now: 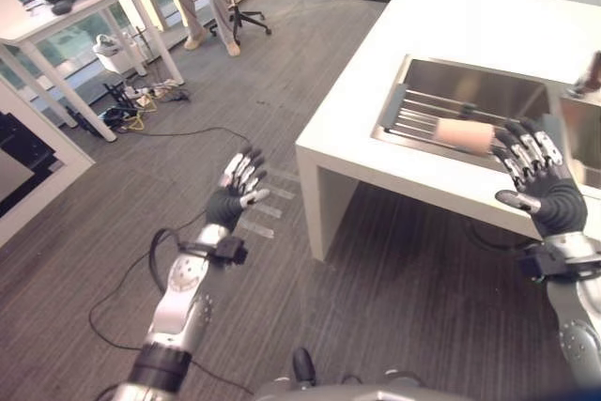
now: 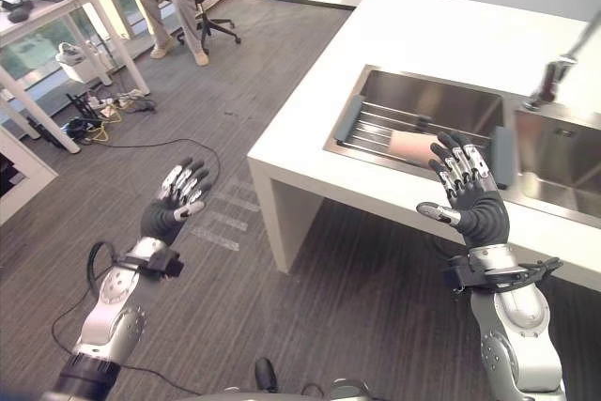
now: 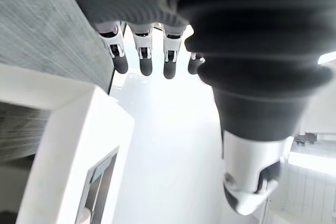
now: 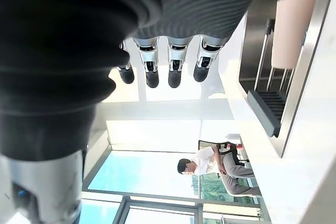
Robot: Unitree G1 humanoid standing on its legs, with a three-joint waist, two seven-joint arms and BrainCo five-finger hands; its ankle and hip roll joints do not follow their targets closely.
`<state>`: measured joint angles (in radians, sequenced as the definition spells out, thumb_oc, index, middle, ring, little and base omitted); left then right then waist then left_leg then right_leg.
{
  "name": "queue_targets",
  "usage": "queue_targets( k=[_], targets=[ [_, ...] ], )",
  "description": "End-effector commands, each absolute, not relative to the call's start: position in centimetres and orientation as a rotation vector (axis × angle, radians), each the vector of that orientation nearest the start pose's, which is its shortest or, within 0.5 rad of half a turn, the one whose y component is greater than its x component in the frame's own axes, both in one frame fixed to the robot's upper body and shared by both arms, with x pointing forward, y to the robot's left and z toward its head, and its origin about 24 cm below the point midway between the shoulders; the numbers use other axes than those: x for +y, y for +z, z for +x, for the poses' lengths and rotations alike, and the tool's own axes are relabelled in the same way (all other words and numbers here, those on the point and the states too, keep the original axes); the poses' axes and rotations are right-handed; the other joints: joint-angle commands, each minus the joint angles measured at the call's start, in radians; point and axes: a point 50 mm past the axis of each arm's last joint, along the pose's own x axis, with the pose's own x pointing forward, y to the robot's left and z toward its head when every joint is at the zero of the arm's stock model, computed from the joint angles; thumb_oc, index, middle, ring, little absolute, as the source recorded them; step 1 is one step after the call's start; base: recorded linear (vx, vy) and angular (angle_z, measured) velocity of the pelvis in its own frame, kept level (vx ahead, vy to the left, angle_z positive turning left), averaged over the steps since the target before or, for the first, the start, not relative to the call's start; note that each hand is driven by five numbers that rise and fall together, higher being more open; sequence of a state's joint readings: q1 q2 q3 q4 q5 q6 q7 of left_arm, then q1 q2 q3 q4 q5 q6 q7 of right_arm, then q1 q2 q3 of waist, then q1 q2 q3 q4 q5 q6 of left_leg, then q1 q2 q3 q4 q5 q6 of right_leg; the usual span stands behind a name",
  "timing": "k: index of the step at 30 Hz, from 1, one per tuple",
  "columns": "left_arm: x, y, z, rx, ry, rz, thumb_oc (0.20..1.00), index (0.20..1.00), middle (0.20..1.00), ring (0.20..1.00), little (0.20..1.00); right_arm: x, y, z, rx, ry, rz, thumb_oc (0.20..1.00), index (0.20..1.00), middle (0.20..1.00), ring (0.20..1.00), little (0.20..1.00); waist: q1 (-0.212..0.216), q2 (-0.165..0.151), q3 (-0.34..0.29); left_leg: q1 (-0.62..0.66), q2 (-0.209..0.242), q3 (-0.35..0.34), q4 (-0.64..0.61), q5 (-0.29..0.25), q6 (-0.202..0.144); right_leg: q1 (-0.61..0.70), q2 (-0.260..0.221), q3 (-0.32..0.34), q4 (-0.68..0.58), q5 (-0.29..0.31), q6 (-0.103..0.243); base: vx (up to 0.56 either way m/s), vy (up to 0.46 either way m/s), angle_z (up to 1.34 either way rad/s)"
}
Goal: Place the dishes in the dishwasher.
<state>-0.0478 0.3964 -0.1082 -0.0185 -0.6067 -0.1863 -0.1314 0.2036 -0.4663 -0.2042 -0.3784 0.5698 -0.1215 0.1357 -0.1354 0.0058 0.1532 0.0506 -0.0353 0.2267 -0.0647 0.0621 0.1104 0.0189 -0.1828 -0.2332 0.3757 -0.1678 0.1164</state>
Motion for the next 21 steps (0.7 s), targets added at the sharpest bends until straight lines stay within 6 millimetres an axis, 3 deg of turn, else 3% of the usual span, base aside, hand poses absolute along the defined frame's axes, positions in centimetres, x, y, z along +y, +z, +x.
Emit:
queue_targets(
  k=[1, 3, 4, 5, 6, 7, 9, 11, 13, 16, 17, 19, 20, 21],
  targets=[
    [20.2, 9.8, 24.5, -0.275, -0.226, -0.118, 1.0, 1.0, 1.0, 1.0, 1.0, -25.4, 15.6, 21.1, -0.474, 0.06, -0.03, 1.0, 1.0, 1.0, 1.0, 1.0, 0.039, 0.009, -0.019, 0.024, 0.111, 0.021, 0.019, -0.104, -0.114, -0.055, -0.015, 0.011, 0.143, 0.069, 0.035, 0.29, 0.294, -0.01],
    [20.4, 10.0, 24.3, -0.27, -0.226, -0.093, 1.0, 1.0, 1.0, 1.0, 1.0, -25.3, 15.6, 20.9, -0.464, 0.067, -0.024, 1.0, 1.0, 1.0, 1.0, 1.0, 0.041, 0.021, -0.012, 0.056, 0.094, 0.026, -0.004, -0.12, -0.098, -0.143, -0.031, -0.008, 0.319, 0.103, 0.03, 0.23, 0.208, -0.12],
    [20.4, 10.0, 24.1, -0.268, -0.222, -0.087, 1.0, 1.0, 1.0, 1.0, 1.0, -25.3, 15.5, 20.9, -0.463, 0.07, -0.02, 1.0, 1.0, 1.0, 1.0, 1.0, 0.046, 0.019, -0.011, 0.064, 0.087, 0.026, -0.009, -0.126, -0.095, -0.162, -0.05, -0.025, 0.318, 0.12, 0.028, 0.16, 0.069, -0.35],
    [20.5, 10.0, 24.0, -0.264, -0.215, -0.085, 1.0, 1.0, 1.0, 1.0, 1.0, -25.2, 15.5, 21.0, -0.462, 0.071, -0.019, 1.0, 1.0, 1.0, 1.0, 1.0, 0.051, 0.015, -0.01, 0.072, 0.08, 0.031, -0.013, -0.131, -0.095, -0.169, -0.069, -0.054, 0.276, 0.136, 0.026, 0.19, -0.087, -0.37],
    [20.7, 10.3, 23.9, -0.273, -0.195, -0.076, 1.0, 1.0, 1.0, 1.0, 1.0, -25.2, 15.7, 21.3, -0.468, 0.086, -0.008, 1.0, 1.0, 1.0, 1.0, 1.0, 0.065, 0.0, -0.005, 0.093, 0.073, 0.056, -0.016, -0.144, -0.107, -0.151, -0.122, -0.136, 0.117, 0.175, 0.031, 0.21, -0.297, -0.77],
    [20.6, 10.9, 23.9, -0.304, -0.182, -0.043, 1.0, 1.0, 1.0, 1.0, 1.0, -24.6, 16.0, 21.8, -0.488, 0.109, 0.002, 1.0, 1.0, 1.0, 1.0, 1.0, 0.084, -0.023, 0.004, 0.114, 0.073, 0.092, -0.015, -0.169, -0.121, -0.125, -0.202, -0.215, -0.057, 0.269, 0.055, 0.17, -0.37, -0.76],
    [20.4, 11.1, 23.8, -0.325, -0.177, -0.037, 1.0, 1.0, 1.0, 1.0, 1.0, -23.9, 16.0, 22.0, -0.504, 0.116, 0.002, 1.0, 1.0, 1.0, 1.0, 1.0, 0.093, -0.028, 0.009, 0.123, 0.089, 0.119, -0.013, -0.176, -0.126, -0.092, -0.22, -0.222, -0.134, 0.287, 0.072, 0.05, -0.436, -0.44],
    [20.1, 11.3, 23.9, -0.342, -0.19, -0.025, 1.0, 1.0, 1.0, 1.0, 1.0, -23.5, 16.0, 22.0, -0.509, 0.105, 0.009, 1.0, 1.0, 1.0, 1.0, 1.0, 0.09, -0.032, -0.003, 0.115, 0.117, 0.135, 0.003, -0.164, -0.136, -0.044, -0.179, -0.207, -0.221, 0.258, 0.072, 0.07, -0.583, 0.18],
    [20.2, 11.5, 23.9, -0.352, -0.179, -0.03, 1.0, 1.0, 1.0, 1.0, 1.0, -23.1, 16.0, 22.4, -0.505, 0.11, 0.012, 1.0, 1.0, 1.0, 1.0, 1.0, 0.101, -0.031, -0.016, 0.121, 0.145, 0.158, 0.019, -0.17, -0.152, -0.015, -0.164, -0.24, -0.268, 0.227, 0.08, 0.07, -0.557, 0.07],
    [20.7, 11.5, 23.7, -0.353, -0.144, -0.047, 1.0, 1.0, 1.0, 1.0, 1.0, -23.2, 16.2, 23.3, -0.487, 0.092, 0.03, 1.0, 1.0, 1.0, 1.0, 1.0, 0.098, -0.037, -0.021, 0.119, 0.212, 0.212, 0.081, -0.163, -0.17, 0.006, -0.081, -0.253, -0.335, 0.201, 0.054, 0.04, -0.617, -0.66],
    [20.8, 11.4, 23.6, -0.349, -0.137, -0.068, 1.0, 1.0, 1.0, 1.0, 1.0, -23.4, 16.2, 23.6, -0.478, 0.081, 0.029, 1.0, 1.0, 1.0, 1.0, 1.0, 0.092, -0.037, -0.025, 0.122, 0.243, 0.234, 0.13, -0.181, -0.187, 0.026, -0.049, -0.25, -0.358, 0.186, 0.048, 0.13, -0.603, -0.87],
    [20.6, 11.6, 23.3, -0.372, -0.14, -0.063, 1.0, 1.0, 1.0, 1.0, 1.0, -23.9, 16.5, 23.6, -0.471, 0.073, 0.022, 1.0, 1.0, 1.0, 1.0, 1.0, 0.091, -0.039, -0.017, 0.06, 0.295, 0.23, 0.306, -0.142, -0.229, 0.052, -0.003, -0.241, -0.398, 0.179, 0.007, 0.07, -0.487, -0.84],
    [20.6, 12.2, 23.0, -0.42, -0.131, -0.053, 1.0, 1.0, 1.0, 1.0, 1.0, -24.2, 16.6, 23.6, -0.469, 0.076, 0.004, 1.0, 1.0, 1.0, 1.0, 1.0, 0.096, -0.047, -0.003, -0.01, 0.306, 0.216, 0.425, -0.098, -0.239, 0.065, 0.007, -0.239, -0.422, 0.183, -0.026, 0.01, -0.321, -0.82],
    [20.7, 12.8, 22.8, -0.47, -0.125, -0.063, 1.0, 1.0, 1.0, 1.0, 1.0, -24.4, 16.8, 23.7, -0.464, 0.074, -0.007, 1.0, 1.0, 1.0, 1.0, 1.0, 0.103, -0.045, 0.011, -0.068, 0.288, 0.184, 0.462, -0.09, -0.246, 0.087, 0.019, -0.229, -0.436, 0.178, -0.033, 0.02, -0.218, -0.65]
  ],
)
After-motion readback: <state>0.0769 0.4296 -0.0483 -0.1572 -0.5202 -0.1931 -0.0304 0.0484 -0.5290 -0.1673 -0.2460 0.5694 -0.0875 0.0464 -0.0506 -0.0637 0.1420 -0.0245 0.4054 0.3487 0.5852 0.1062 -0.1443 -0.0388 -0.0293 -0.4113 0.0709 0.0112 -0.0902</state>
